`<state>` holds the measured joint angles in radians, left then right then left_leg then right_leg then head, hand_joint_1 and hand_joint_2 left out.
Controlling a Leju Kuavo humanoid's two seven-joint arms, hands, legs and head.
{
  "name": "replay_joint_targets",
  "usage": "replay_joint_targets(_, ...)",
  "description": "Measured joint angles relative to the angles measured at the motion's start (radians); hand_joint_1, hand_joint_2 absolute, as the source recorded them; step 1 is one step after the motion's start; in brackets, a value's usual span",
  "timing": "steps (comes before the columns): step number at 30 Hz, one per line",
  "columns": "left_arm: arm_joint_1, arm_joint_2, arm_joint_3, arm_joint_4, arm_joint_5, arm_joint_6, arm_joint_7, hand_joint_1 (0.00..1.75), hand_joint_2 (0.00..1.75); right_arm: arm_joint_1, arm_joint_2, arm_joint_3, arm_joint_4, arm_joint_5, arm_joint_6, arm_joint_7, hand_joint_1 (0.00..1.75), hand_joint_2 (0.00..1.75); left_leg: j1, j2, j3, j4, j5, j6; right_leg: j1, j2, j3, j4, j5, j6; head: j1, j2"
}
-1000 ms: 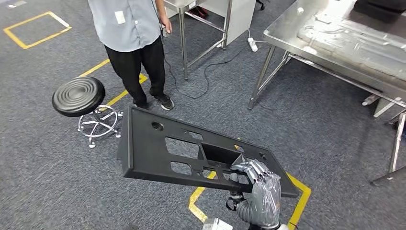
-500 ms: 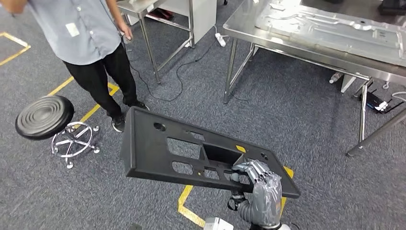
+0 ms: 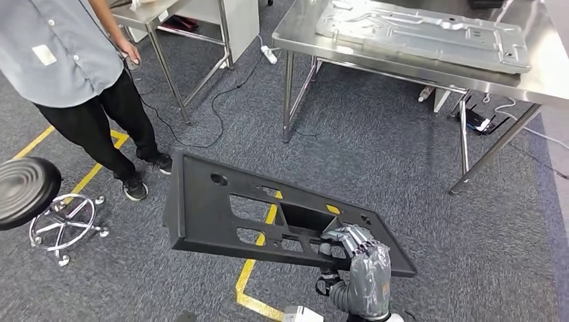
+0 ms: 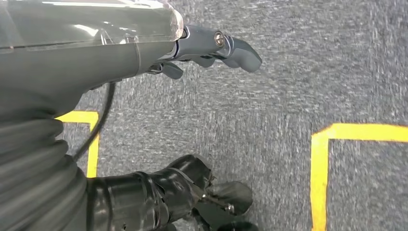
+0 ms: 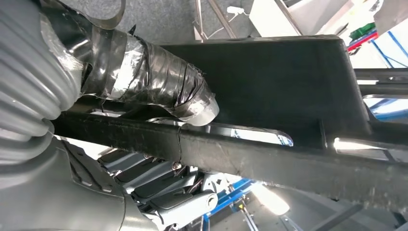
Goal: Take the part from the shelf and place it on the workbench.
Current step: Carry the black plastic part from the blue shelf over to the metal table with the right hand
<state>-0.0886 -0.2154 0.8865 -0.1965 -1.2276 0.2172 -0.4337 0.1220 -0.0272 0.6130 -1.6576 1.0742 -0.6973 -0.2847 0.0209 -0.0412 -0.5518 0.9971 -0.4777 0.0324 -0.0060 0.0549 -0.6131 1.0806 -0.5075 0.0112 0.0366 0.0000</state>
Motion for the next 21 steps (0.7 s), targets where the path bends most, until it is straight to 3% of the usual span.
replay_joint_targets(2,0.003,0.0,0.0,0.0,-0.001,-0.004,0.0,0.0,1.75,-0.002,-0.002,0.001,0.0,0.0,0.0,0.0,1.75,1.75,-0.001,0.014,0.001,-0.002,0.001,0.006,-0.002,-0.038,-0.056,0.12,-0.064,0.006,0.002,0.0)
replay_joint_targets(3,0.005,0.0,0.0,0.0,-0.001,-0.004,0.0,0.0,1.75,-0.003,-0.003,0.002,0.001,0.0,0.0,0.0,1.75,1.75,-0.001,0.022,0.001,-0.001,0.0,0.006,-0.004,-0.042,-0.087,0.182,-0.087,0.009,0.002,0.0)
replay_joint_targets(4,0.006,0.0,0.0,0.0,-0.001,-0.005,0.0,0.0,1.75,-0.003,-0.004,0.002,0.003,0.0,0.0,0.0,1.75,1.75,-0.001,0.028,0.001,-0.001,-0.001,0.006,-0.006,-0.044,-0.104,0.217,-0.092,0.011,0.002,0.0)
replay_joint_targets(5,0.007,0.0,0.0,0.0,-0.001,-0.006,0.0,0.0,1.75,-0.003,-0.005,0.002,0.004,0.0,0.0,0.001,1.75,1.75,-0.001,0.033,0.002,0.0,-0.002,0.005,-0.009,-0.045,-0.103,0.213,-0.077,0.013,0.002,0.0)
replay_joint_targets(6,0.007,0.0,0.0,0.0,-0.001,-0.008,0.0,0.0,1.75,-0.003,-0.006,0.002,0.006,0.0,0.0,0.002,1.75,1.75,-0.001,0.037,0.003,0.002,-0.003,0.003,-0.012,-0.047,-0.082,0.171,-0.047,0.014,0.002,0.0)
replay_joint_targets(8,0.006,0.0,0.0,0.0,-0.002,-0.014,0.0,0.0,1.75,-0.004,-0.006,0.003,0.009,-0.001,0.0,0.004,1.75,1.75,-0.003,0.04,0.004,0.007,-0.009,-0.005,-0.013,-0.053,-0.01,0.033,0.013,0.013,0.002,0.0)
replay_joint_targets(10,0.005,0.0,0.0,0.0,-0.003,-0.02,0.001,0.0,1.75,-0.007,-0.007,0.005,0.011,-0.002,0.0,0.007,1.75,1.75,-0.006,0.041,0.003,0.012,-0.013,-0.016,-0.008,-0.054,0.027,-0.043,0.032,0.006,0.002,0.0)
replay_joint_targets(14,0.003,0.0,0.0,0.0,-0.005,-0.024,0.003,0.0,1.75,-0.01,-0.01,0.015,0.017,-0.003,0.0,0.009,1.75,1.75,-0.004,0.042,-0.002,0.025,-0.027,-0.038,-0.009,-0.05,0.026,-0.052,0.036,-0.017,0.001,0.0)
replay_joint_targets(16,0.002,0.0,0.0,0.0,-0.005,-0.024,0.004,0.0,1.75,-0.012,-0.01,0.018,0.018,-0.003,0.0,0.01,1.75,1.75,-0.002,0.042,-0.039,0.108,-0.079,-0.045,-0.011,-0.052,0.026,-0.056,0.039,-0.029,0.0,0.0)
replay_joint_targets(18,0.003,0.001,0.0,0.0,-0.005,-0.025,0.004,0.0,1.75,-0.013,-0.011,0.02,0.02,-0.003,0.0,0.012,1.75,1.75,-0.002,0.042,-0.102,0.241,-0.142,-0.048,-0.007,-0.052,0.023,-0.055,0.039,-0.034,-0.001,0.0)
replay_joint_targets(19,0.004,0.001,0.0,0.0,-0.005,-0.025,0.004,0.0,1.75,-0.013,-0.012,0.02,0.022,-0.004,0.0,0.014,1.75,1.75,-0.002,0.042,-0.123,0.286,-0.155,-0.049,-0.005,-0.05,0.023,-0.055,0.039,-0.035,-0.001,0.0)
replay_joint_targets(20,0.005,0.001,0.0,0.0,-0.005,-0.025,0.004,0.0,1.75,-0.013,-0.013,0.021,0.024,-0.004,0.0,0.016,1.75,1.75,-0.002,0.042,-0.128,0.297,-0.147,-0.047,-0.003,-0.047,0.022,-0.055,0.039,-0.035,-0.001,0.0)
replay_joint_targets(21,0.005,0.001,0.0,0.0,-0.005,-0.025,0.004,0.0,1.75,-0.013,-0.014,0.021,0.026,-0.005,0.0,0.017,1.75,1.75,-0.002,0.04,-0.113,0.267,-0.121,-0.044,-0.002,-0.042,0.023,-0.054,0.039,-0.035,-0.001,0.0)
